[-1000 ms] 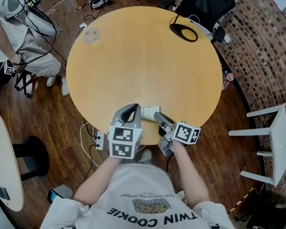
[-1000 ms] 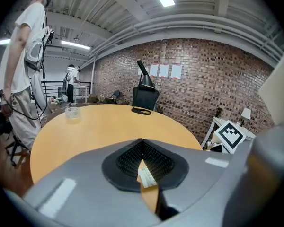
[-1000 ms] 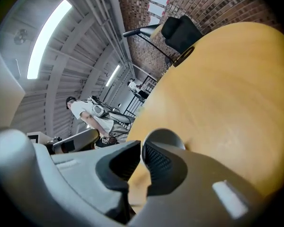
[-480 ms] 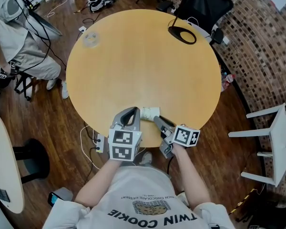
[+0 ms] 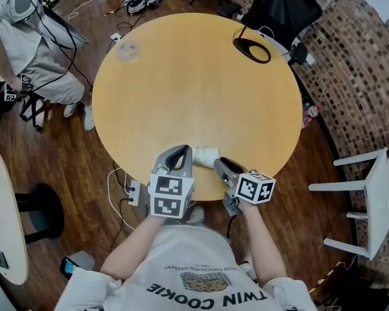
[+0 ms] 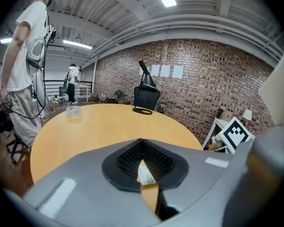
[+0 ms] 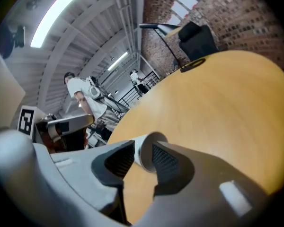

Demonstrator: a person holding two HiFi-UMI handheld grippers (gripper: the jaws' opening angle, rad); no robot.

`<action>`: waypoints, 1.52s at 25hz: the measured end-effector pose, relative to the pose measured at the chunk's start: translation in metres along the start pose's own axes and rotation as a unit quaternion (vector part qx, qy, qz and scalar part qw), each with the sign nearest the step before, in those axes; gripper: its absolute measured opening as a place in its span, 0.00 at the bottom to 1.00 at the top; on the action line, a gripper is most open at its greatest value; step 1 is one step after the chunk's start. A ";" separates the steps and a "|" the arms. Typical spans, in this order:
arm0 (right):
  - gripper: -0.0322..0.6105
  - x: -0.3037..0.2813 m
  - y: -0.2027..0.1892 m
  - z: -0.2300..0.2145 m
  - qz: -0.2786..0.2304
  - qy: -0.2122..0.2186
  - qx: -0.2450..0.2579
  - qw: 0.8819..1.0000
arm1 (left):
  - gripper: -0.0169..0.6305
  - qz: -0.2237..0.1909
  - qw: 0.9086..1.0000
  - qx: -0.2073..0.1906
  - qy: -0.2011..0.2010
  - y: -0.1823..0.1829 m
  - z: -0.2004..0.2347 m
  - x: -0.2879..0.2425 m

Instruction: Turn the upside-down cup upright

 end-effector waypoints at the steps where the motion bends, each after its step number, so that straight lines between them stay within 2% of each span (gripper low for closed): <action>1: 0.22 0.001 0.004 0.004 0.018 -0.009 0.038 0.999 | 0.04 0.000 1.000 0.001 0.001 0.000 0.000 0.000; 3: 0.29 0.000 0.011 0.014 0.072 -0.025 0.132 0.988 | 0.04 -0.001 1.000 0.003 0.003 0.001 0.002 0.000; 5: 0.34 -0.007 0.017 0.026 0.140 -0.034 0.239 0.960 | 0.04 -0.002 1.000 0.007 0.006 0.001 0.004 0.000; 6: 0.36 -0.012 0.019 0.032 0.176 -0.036 0.291 0.940 | 0.04 -0.003 1.000 0.008 0.007 0.001 0.004 -0.001; 8: 0.39 -0.025 0.021 0.043 0.242 -0.036 0.382 0.891 | 0.04 -0.005 1.000 0.011 0.008 0.001 0.006 -0.001; 10: 0.40 -0.041 0.021 0.052 0.295 -0.037 0.449 0.843 | 0.04 -0.007 1.000 0.015 0.011 0.000 0.011 0.000; 11: 0.40 -0.050 0.021 0.055 0.314 -0.035 0.471 0.824 | 0.04 -0.008 1.000 0.017 0.014 0.000 0.015 0.001; 14: 0.44 -0.073 0.018 0.057 0.363 -0.021 0.498 0.787 | 0.04 -0.009 0.999 0.026 0.022 -0.003 0.025 0.003; 17: 0.50 -0.089 0.007 0.053 0.429 -0.006 0.517 0.741 | 0.04 -0.011 0.999 0.034 0.030 -0.003 0.034 0.004; 19: 0.51 -0.098 0.000 0.053 0.465 0.004 0.523 0.714 | 0.04 -0.011 0.998 0.039 0.037 -0.004 0.041 0.007; 27: 0.51 -0.121 -0.022 0.050 0.565 0.015 0.520 0.640 | 0.04 -0.012 0.997 0.055 0.056 -0.005 0.057 0.010; 29: 0.51 -0.122 -0.024 0.048 0.573 0.010 0.523 0.631 | 0.04 -0.012 0.997 0.056 0.057 -0.006 0.057 0.010; 31: 0.49 -0.123 -0.023 0.046 0.574 0.006 0.522 0.631 | 0.04 -0.011 0.997 0.057 0.058 -0.006 0.058 0.010; 33: 0.48 -0.121 -0.020 0.045 0.567 0.004 0.522 0.637 | 0.04 -0.010 0.997 0.057 0.058 -0.006 0.056 0.008; 34: 0.48 -0.119 -0.017 0.045 0.558 0.003 0.522 0.645 | 0.04 -0.010 0.997 0.055 0.057 -0.006 0.054 0.007; 35: 0.48 -0.117 -0.014 0.047 0.544 0.003 0.518 0.660 | 0.04 -0.010 0.997 0.054 0.055 -0.006 0.053 0.007; 36: 0.48 -0.115 -0.009 0.051 0.525 0.003 0.511 0.680 | 0.04 -0.010 0.997 0.052 0.052 -0.007 0.053 0.008; 38: 0.48 -0.110 0.001 0.058 0.471 0.000 0.486 0.736 | 0.04 -0.008 0.998 0.048 0.047 -0.009 0.052 0.008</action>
Point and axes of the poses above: the fingertips, and each gripper's own axes: x backward along the fingers, z to its left, y out of its top, the point moved 5 cm from there along x, backward along the fingers, and after that the axes turned 9 degrees about y, right-handed, at the moved point
